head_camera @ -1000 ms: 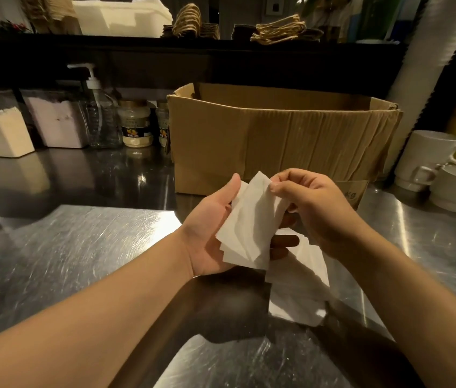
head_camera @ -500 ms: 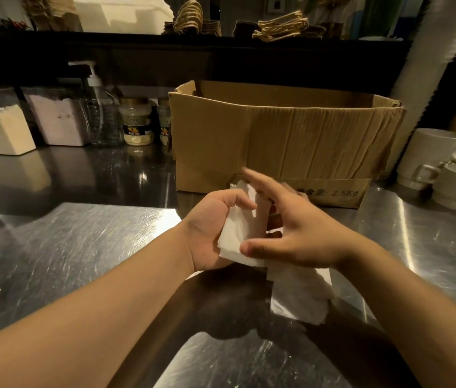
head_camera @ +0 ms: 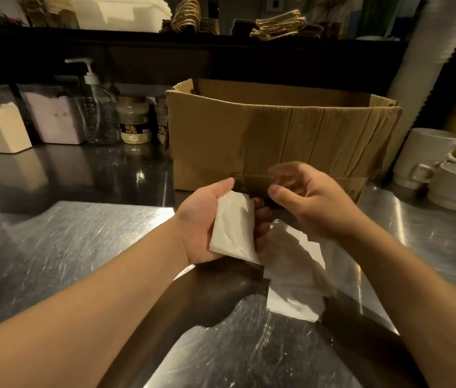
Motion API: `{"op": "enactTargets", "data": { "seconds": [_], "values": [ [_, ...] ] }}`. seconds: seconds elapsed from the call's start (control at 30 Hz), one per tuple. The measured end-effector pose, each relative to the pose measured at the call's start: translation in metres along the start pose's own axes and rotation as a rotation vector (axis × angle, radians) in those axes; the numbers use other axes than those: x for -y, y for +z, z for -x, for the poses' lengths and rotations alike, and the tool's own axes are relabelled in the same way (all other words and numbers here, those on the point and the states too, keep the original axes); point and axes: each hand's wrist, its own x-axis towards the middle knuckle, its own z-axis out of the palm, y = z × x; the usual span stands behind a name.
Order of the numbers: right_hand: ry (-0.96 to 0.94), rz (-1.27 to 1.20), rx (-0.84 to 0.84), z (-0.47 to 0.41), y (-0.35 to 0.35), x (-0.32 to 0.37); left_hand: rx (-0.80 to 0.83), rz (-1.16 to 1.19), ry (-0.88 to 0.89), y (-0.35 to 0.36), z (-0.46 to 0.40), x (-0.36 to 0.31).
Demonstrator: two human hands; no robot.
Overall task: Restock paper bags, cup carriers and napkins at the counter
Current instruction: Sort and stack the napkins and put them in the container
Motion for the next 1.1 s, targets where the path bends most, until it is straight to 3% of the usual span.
{"op": "enactTargets", "data": {
  "seconds": [0.1,0.33,0.63,0.77,0.93,1.1],
  "values": [
    [0.105,0.197,0.077,-0.003,-0.004,-0.009,-0.087,0.088,0.023,0.0,0.002,-0.003],
    [0.298,0.594,0.347,-0.007,-0.003,-0.01,-0.116,0.178,0.076,0.001,0.006,-0.008],
    [0.35,0.471,0.405,-0.01,-0.001,-0.02,-0.155,0.167,0.076,0.002,0.007,-0.008],
    [0.277,0.455,0.317,-0.012,-0.002,-0.022,-0.18,0.139,0.076,0.001,0.006,-0.008],
    [0.22,0.068,0.158,-0.01,-0.009,-0.02,-0.221,0.088,0.103,-0.001,0.005,-0.011],
    [0.113,-0.478,0.317,0.001,-0.021,-0.006,-0.192,-0.052,0.088,0.003,0.006,-0.01]
  ]
}}
